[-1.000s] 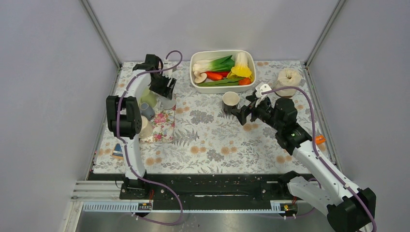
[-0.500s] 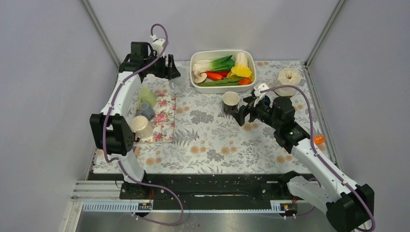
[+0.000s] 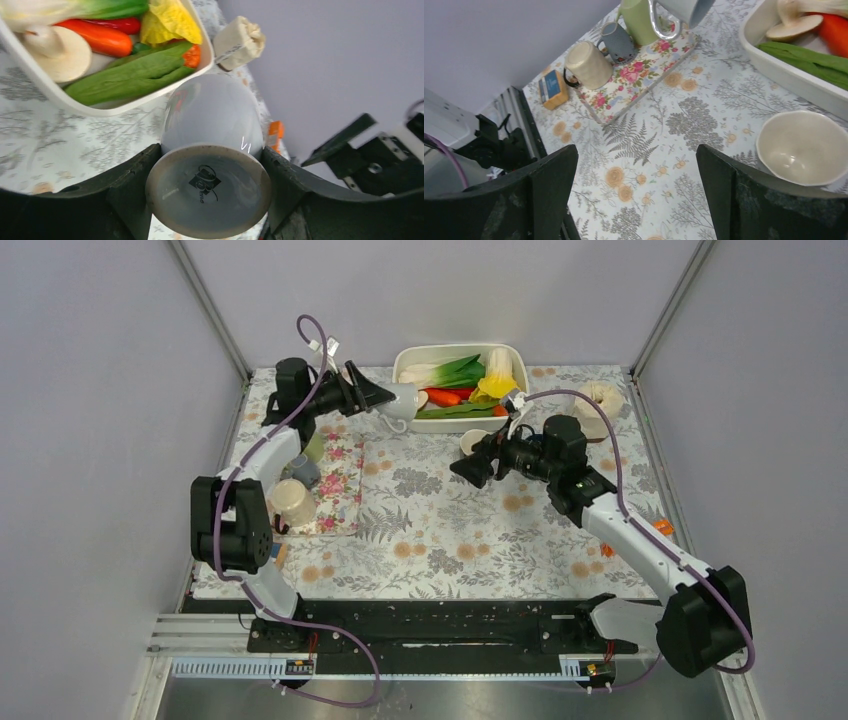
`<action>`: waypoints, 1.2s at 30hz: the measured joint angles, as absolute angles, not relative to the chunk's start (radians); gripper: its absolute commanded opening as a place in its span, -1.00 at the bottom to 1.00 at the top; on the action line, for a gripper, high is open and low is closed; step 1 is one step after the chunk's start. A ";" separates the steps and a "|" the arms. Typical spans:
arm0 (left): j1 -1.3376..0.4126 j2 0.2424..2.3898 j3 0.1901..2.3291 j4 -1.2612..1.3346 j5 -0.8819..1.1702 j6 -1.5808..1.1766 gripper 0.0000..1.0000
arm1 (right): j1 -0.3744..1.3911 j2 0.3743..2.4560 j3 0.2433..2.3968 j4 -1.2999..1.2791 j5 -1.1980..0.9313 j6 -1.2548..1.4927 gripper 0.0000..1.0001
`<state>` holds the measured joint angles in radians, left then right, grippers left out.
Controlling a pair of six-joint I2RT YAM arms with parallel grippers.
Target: Turn the mug right side up
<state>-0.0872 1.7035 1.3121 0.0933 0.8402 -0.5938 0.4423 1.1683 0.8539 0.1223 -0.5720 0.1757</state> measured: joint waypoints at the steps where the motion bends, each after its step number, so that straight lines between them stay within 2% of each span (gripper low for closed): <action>1: -0.087 1.703 1.279 0.167 0.855 -0.651 -1.00 | 0.442 1.191 0.863 0.141 -0.591 0.209 0.93; 8: -0.091 1.704 1.082 0.738 0.921 -1.072 -1.00 | 0.442 1.359 0.917 0.309 -0.702 0.459 0.79; 15: -0.117 1.703 0.976 1.142 0.899 -1.307 -1.00 | 0.442 1.469 0.924 0.524 -0.735 0.689 0.66; 25: -0.220 1.670 0.888 1.240 0.829 -1.371 -1.00 | 0.442 1.473 0.924 0.653 -0.694 0.752 0.61; 36: -0.245 1.648 0.875 1.269 0.776 -1.380 -1.00 | 0.456 1.476 0.915 0.750 -0.689 0.803 0.52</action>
<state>-0.2451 1.6482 0.8745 1.2690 0.7761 -1.3804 0.4557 1.4757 0.9154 0.7498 -0.6888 0.8028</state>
